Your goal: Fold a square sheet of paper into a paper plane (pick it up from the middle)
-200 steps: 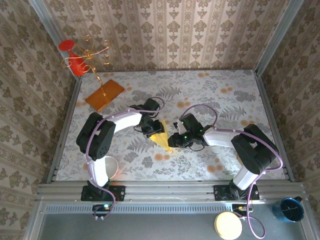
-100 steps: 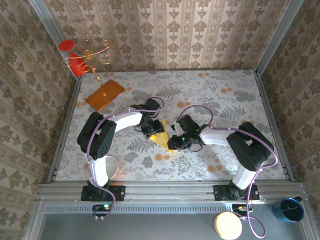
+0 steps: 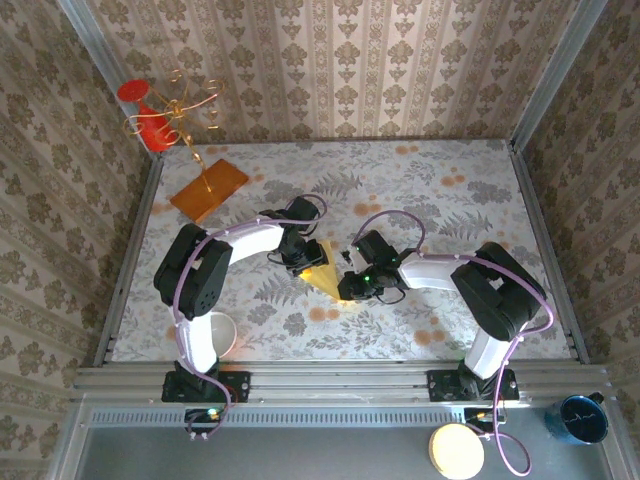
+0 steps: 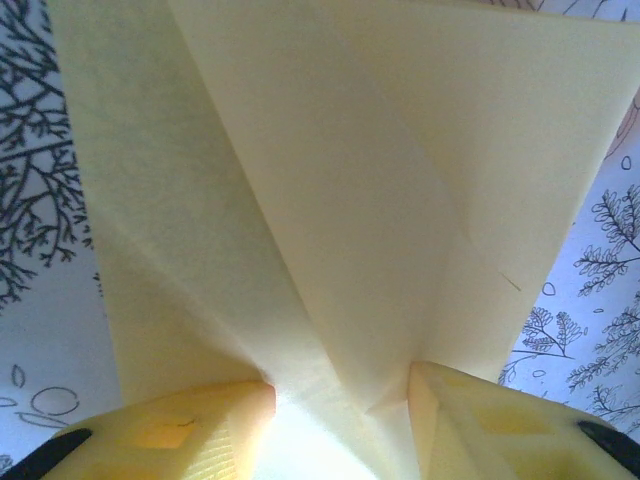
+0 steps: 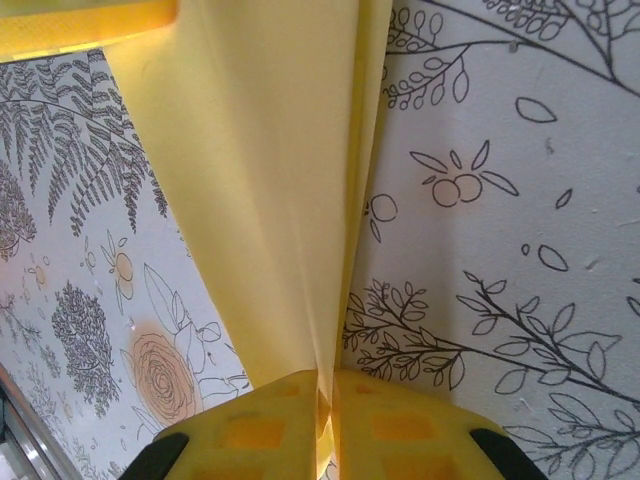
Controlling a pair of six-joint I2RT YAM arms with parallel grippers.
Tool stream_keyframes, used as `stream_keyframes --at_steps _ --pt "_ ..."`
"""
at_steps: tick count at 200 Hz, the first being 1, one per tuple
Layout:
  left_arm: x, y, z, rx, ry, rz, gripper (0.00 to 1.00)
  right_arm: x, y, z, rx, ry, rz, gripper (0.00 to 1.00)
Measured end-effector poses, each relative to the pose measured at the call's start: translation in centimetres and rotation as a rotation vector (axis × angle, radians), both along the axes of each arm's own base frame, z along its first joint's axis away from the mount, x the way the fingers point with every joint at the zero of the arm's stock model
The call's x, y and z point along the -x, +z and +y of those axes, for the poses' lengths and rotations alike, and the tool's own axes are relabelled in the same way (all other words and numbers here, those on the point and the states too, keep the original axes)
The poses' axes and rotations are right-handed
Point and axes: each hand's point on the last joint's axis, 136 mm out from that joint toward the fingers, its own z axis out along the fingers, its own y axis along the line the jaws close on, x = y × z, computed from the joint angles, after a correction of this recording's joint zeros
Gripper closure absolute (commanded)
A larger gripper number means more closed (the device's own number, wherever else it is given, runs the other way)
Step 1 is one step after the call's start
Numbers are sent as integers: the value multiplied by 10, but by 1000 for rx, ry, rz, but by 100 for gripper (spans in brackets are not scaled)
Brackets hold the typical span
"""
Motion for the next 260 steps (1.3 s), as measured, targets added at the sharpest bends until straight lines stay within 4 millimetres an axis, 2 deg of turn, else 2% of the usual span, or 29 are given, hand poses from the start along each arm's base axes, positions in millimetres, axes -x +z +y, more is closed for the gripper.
stream_keyframes --at_steps 23,50,77,91,142,211,260 --pt "0 0 0 0 0 1 55 0 1 1 -6 1 2 76" --pt "0 0 0 0 0 1 55 0 11 0 -14 -6 -8 73" --pt "0 0 0 0 0 1 55 -6 39 2 -61 -19 -65 82" --pt "0 0 0 0 0 2 55 -6 44 6 -90 -13 -63 85" --pt "1 -1 1 -2 0 3 57 7 20 17 -133 17 65 89" --pt "1 -1 1 -1 0 2 57 8 17 23 -168 19 98 89" --pt "1 -1 1 -1 0 2 57 10 0 20 -142 13 133 89"
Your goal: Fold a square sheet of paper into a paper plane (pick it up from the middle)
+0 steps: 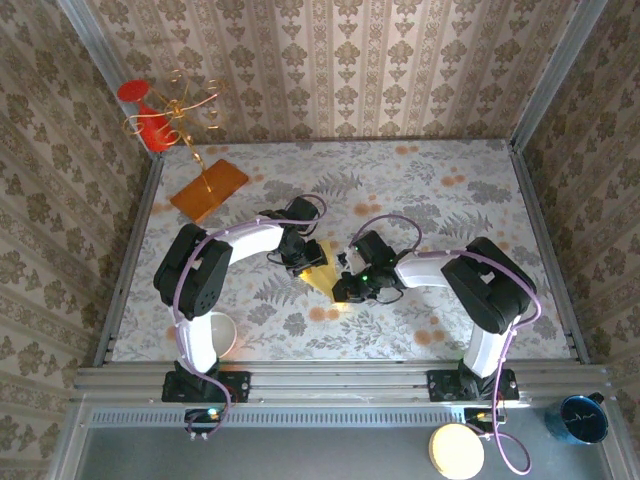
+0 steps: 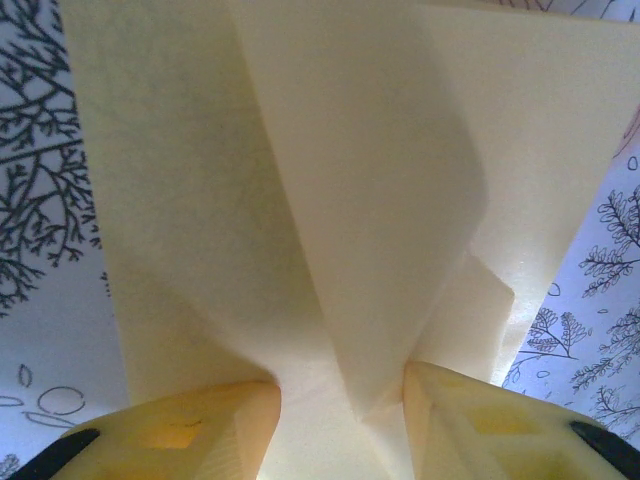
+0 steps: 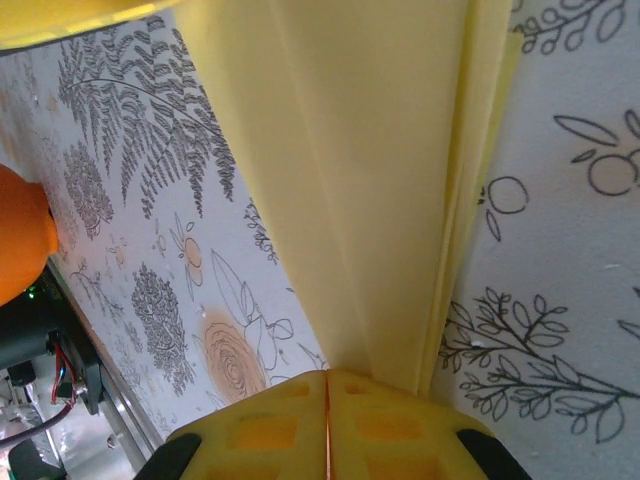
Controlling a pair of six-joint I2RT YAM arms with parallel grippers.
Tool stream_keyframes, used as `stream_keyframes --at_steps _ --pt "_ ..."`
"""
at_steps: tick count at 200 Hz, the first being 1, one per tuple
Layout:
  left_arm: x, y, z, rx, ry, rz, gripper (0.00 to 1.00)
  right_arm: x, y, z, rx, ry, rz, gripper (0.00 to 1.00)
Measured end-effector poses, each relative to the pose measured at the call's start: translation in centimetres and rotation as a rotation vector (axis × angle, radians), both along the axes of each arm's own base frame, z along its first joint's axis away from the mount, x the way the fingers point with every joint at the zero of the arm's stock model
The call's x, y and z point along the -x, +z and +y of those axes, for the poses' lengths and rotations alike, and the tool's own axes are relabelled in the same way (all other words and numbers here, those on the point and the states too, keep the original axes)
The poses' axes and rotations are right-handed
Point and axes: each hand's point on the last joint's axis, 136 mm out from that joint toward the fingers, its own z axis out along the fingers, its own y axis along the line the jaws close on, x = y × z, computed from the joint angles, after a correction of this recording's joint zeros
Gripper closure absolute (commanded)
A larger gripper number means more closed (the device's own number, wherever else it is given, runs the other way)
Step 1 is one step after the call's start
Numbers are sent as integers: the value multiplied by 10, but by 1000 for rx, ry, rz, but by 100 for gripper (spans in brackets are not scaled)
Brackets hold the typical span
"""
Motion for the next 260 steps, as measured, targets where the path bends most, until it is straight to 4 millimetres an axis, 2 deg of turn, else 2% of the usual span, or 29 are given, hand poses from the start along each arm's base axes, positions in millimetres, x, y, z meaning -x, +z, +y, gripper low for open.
stream_keyframes --at_steps 51,88,106,132,181,215,260 --pt "0 0 0 0 0 0 57 -1 4 0 -4 -2 -7 85" --pt "0 0 0 0 0 1 57 -7 29 0 -31 -14 -75 84" --pt "0 0 0 -1 0 1 57 -11 35 -1 -29 -25 -103 84" --pt "0 -1 0 -1 0 1 57 -13 32 -3 -4 -34 -104 83" --pt "0 -1 0 -1 0 2 57 -28 30 7 -2 -33 -109 84" --pt "1 -2 1 -3 0 4 58 -28 21 6 17 -36 -94 85" --pt "1 -2 0 0 -1 5 53 -29 10 -1 65 -53 -84 86"
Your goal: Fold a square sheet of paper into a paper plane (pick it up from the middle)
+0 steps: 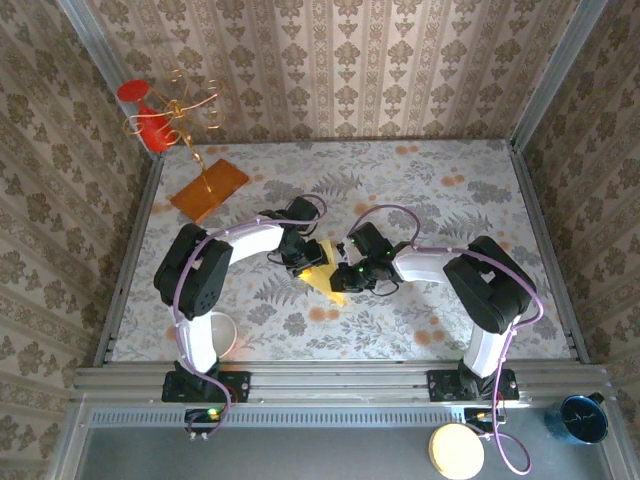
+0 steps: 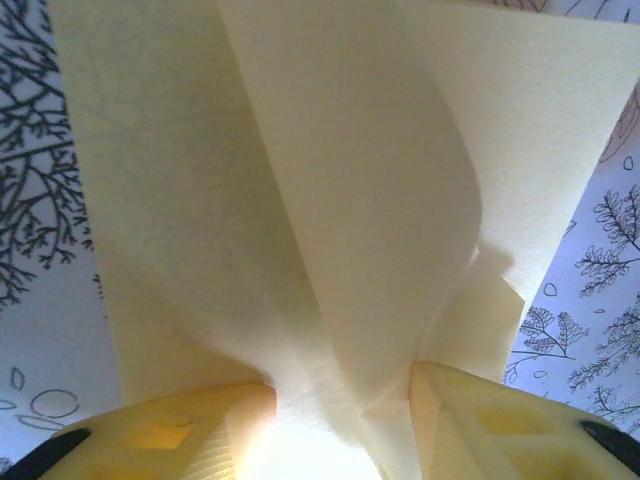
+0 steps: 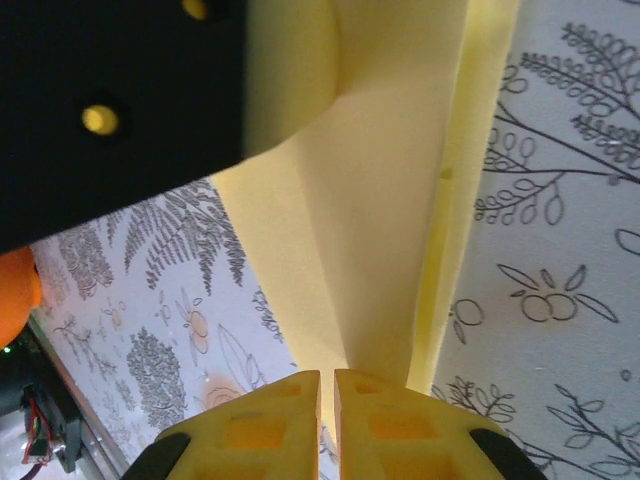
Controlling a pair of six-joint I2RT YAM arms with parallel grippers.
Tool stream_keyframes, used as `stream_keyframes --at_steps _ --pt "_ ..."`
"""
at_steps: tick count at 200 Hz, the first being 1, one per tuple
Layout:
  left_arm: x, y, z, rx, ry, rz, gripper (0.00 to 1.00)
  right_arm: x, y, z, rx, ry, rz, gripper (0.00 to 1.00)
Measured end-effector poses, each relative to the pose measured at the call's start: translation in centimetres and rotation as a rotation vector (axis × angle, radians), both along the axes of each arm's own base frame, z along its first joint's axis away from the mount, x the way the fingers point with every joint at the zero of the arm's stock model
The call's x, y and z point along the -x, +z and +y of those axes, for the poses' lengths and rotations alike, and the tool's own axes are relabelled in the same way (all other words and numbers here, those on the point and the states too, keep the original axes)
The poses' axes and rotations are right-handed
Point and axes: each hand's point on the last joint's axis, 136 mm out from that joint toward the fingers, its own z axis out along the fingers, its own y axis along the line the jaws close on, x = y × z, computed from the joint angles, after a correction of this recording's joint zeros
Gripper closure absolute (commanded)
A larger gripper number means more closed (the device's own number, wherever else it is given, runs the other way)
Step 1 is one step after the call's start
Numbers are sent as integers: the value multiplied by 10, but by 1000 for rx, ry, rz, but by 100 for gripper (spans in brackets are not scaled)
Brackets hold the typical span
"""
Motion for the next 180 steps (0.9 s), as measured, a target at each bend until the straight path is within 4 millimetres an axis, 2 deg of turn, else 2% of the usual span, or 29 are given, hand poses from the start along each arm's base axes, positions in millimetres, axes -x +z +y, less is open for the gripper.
stream_keyframes --at_steps 121,156,180 --pt "-1 2 -1 5 -1 0 52 0 -10 -4 38 -11 13 88" --pt "-6 17 -5 19 -30 -31 52 -1 -11 -5 49 4 9 89" --pt "-13 29 6 -6 -31 -78 55 1 -11 -6 60 14 15 90"
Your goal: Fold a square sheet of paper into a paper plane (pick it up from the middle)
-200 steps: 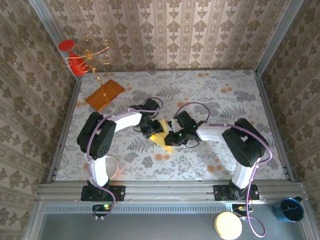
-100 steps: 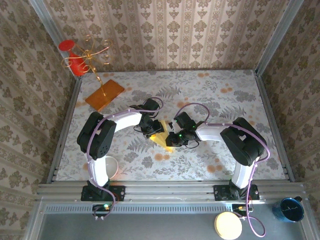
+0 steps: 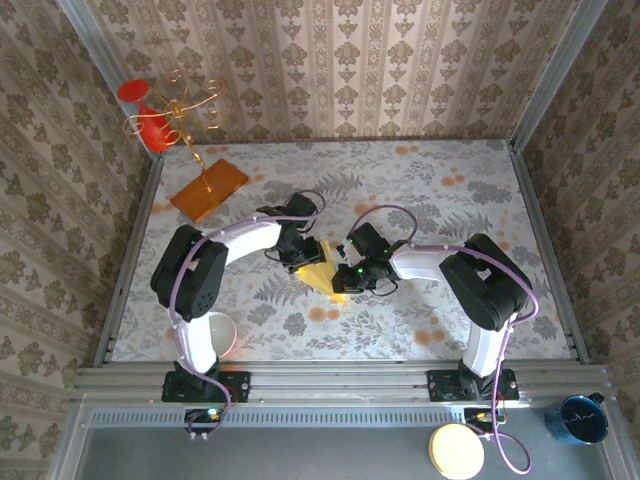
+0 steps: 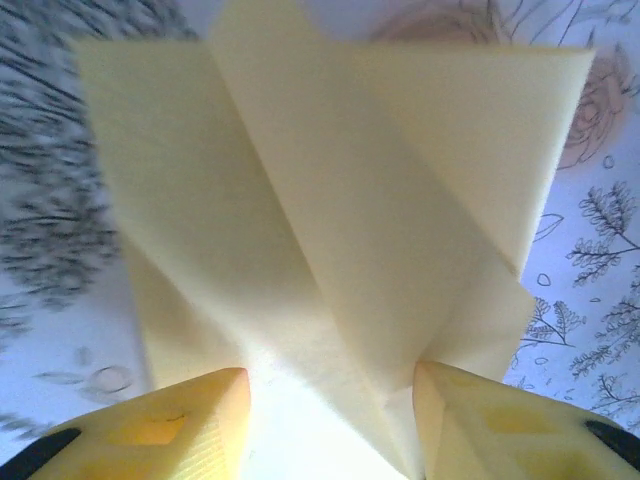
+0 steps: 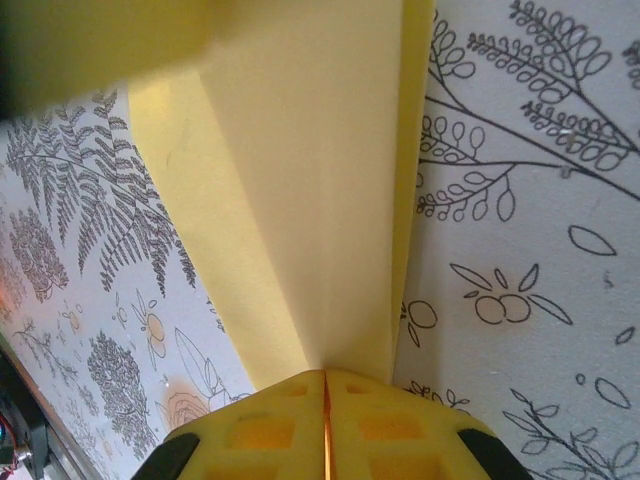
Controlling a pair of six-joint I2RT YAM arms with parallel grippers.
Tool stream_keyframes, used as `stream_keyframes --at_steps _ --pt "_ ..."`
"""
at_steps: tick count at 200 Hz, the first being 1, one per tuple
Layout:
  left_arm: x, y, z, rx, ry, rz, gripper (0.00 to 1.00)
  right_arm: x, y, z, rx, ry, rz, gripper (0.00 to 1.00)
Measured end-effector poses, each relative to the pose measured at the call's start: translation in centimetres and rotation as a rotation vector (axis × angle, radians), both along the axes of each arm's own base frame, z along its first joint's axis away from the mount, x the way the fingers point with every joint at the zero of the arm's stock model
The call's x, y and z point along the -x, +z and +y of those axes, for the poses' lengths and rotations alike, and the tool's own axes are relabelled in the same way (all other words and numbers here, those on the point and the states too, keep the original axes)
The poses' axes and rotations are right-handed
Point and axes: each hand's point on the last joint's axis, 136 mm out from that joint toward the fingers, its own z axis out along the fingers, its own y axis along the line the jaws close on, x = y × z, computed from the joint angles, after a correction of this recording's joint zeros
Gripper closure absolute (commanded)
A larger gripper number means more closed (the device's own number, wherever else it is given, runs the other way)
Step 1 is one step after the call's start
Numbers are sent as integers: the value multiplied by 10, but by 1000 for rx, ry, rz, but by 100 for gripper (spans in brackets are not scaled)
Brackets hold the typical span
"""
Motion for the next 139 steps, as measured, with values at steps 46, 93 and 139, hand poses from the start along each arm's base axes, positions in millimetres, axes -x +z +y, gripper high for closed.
stream_keyframes --at_steps 46,93,139 --pt "-16 71 -7 180 -16 -232 75 0 0 1 9 11 11 91" --pt "11 41 -34 256 -109 -176 87 1 0 1 10 14 19 92" --pt "13 14 -48 278 -137 -123 90 1 -1 1 6 16 23 92"
